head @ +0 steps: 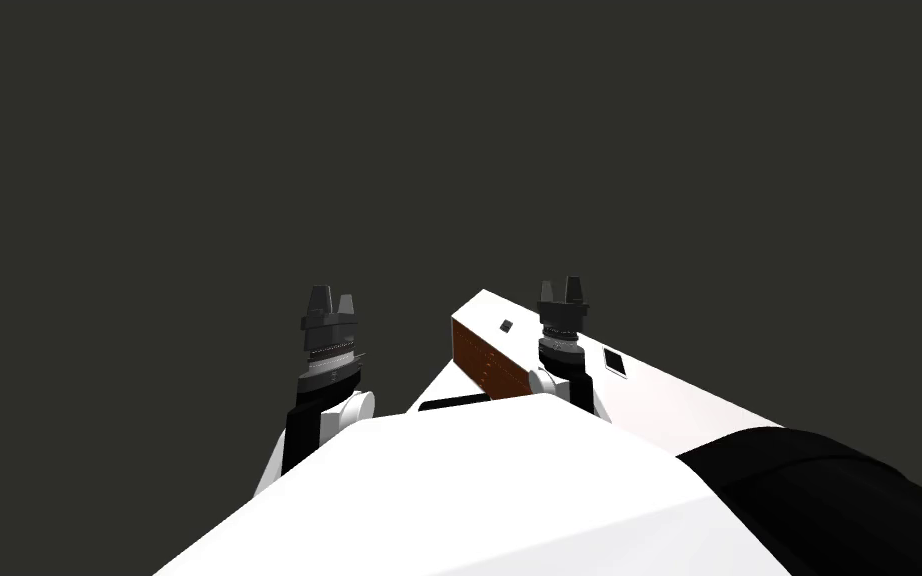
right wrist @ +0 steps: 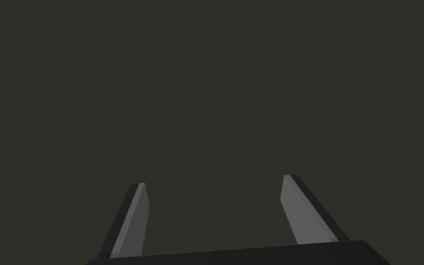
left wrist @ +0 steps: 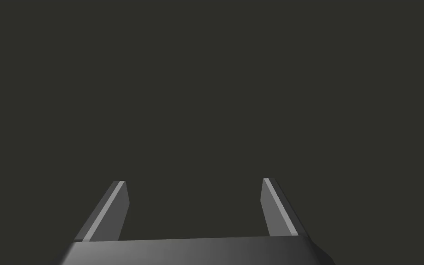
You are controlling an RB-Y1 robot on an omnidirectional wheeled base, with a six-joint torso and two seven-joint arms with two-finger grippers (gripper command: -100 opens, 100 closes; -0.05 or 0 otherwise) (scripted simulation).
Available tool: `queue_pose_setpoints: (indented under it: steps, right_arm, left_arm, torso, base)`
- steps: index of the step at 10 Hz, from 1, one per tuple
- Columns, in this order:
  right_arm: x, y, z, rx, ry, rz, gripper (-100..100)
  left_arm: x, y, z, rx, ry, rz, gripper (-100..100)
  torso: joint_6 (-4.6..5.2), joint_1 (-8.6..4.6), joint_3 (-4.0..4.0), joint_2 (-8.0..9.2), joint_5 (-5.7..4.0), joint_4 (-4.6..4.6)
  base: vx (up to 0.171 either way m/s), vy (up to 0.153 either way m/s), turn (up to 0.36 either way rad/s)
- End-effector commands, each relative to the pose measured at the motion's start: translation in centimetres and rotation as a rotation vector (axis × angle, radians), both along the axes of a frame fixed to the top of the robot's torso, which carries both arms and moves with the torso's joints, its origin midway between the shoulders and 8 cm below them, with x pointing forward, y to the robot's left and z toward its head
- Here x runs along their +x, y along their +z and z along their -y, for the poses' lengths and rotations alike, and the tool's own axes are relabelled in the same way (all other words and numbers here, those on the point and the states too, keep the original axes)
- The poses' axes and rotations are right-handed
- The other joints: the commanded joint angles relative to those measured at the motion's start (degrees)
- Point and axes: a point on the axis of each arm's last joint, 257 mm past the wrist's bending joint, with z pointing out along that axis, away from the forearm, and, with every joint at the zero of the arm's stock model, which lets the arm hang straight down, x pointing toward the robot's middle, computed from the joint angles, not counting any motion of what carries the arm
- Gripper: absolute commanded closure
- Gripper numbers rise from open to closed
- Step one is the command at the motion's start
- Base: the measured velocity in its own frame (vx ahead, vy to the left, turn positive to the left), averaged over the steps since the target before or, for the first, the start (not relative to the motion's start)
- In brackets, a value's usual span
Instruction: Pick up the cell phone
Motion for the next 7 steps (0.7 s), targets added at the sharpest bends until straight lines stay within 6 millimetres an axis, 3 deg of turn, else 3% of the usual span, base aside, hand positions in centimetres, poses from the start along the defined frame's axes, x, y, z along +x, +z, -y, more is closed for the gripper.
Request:
queue_pose_setpoints:
  steps: [1,6,7]
  right_arm:
    - [1.8,-1.1,-0.3,-0.019,0.012,-0.046,-100]
    - [7.7,-5.1,-0.7,-0.078,0.025,-0.203,-100]
    - [7.9,-5.3,-0.7,-0.078,0.025,-0.213,-100]
  left_arm:
    - [0.0,0.0,0.0,0.0,0.0,0.0,0]
    - [0.0,0.0,0.0,0.0,0.0,0.0,0]
    - [0.0,0.0,0.0,0.0,0.0,0.0,0]
  torso:
    - [0.0,0.0,0.0,0.0,0.0,0.0]
    - [-0.01,-0.06,0.02,0.04,-0.02,0.01]
    - [-0.01,-0.07,0.03,0.05,-0.02,0.01]
  base:
    - [-0.007,0.0,0.044]
    - [-0.018,-0.009,0.036]
    - [-0.015,-0.012,0.014]
